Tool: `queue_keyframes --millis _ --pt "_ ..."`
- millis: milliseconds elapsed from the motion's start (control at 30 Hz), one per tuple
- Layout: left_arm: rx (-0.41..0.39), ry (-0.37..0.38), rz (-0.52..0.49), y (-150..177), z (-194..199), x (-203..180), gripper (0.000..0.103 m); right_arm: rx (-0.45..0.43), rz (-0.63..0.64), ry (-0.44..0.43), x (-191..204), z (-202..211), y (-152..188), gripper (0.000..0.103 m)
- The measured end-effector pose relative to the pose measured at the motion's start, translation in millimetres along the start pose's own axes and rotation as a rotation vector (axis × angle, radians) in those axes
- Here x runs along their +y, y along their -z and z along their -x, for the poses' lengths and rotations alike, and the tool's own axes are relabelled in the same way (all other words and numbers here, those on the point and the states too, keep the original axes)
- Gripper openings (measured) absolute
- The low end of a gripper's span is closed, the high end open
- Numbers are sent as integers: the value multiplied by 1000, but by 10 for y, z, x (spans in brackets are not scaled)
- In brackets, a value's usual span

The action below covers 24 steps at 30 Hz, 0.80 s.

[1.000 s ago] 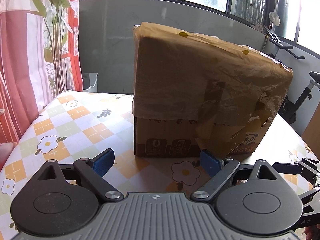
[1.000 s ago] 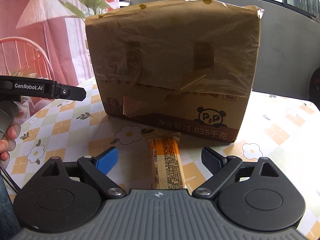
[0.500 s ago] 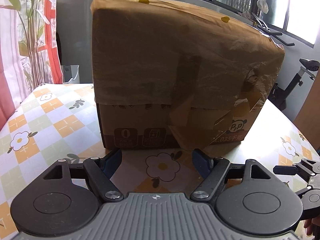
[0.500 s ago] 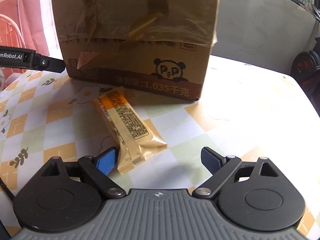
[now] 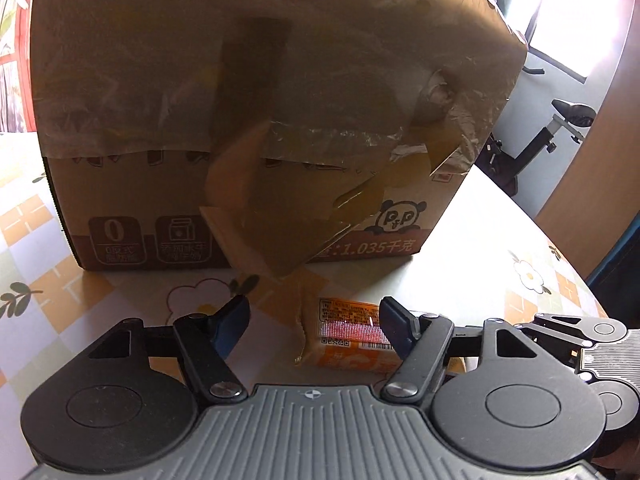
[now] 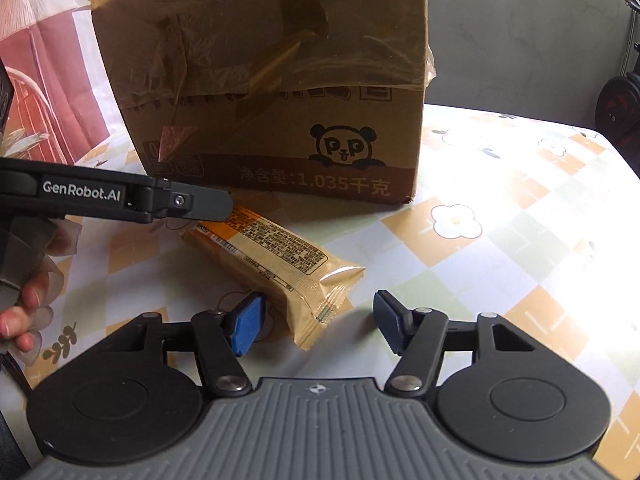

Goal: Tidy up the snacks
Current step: 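Close the left and right tools together on the orange-wrapped bar, then lift the bar with both tools and carry it over the lined box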

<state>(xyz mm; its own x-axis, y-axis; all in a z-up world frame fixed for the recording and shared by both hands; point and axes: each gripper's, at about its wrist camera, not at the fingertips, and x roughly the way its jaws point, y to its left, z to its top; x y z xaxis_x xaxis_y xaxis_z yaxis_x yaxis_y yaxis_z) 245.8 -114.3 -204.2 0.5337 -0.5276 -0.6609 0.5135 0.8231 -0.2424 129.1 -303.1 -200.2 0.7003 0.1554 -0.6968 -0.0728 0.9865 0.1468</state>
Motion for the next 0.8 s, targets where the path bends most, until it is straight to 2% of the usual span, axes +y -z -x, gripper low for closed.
queue_keyframes --millis 33,200,300,467,633,800 --pt "10 10 7 9 -34 8 70 -2 0 -5 7 2 -1 55" --pt "26 67 25 44 -136 21 69 -5 26 -10 76 -27 -26 54" --pt "29 118 53 68 -166 49 61 -7 46 -8 88 -79 -49 51" --pt "11 107 49 118 -91 20 55 -11 51 -13 90 -104 -41 48" --pt "-20 70 7 112 50 -57 54 -15 52 -30 133 -80 -49 47" --pt "-67 68 30 57 233 -68 54 -57 88 -36 193 75 -119 47"
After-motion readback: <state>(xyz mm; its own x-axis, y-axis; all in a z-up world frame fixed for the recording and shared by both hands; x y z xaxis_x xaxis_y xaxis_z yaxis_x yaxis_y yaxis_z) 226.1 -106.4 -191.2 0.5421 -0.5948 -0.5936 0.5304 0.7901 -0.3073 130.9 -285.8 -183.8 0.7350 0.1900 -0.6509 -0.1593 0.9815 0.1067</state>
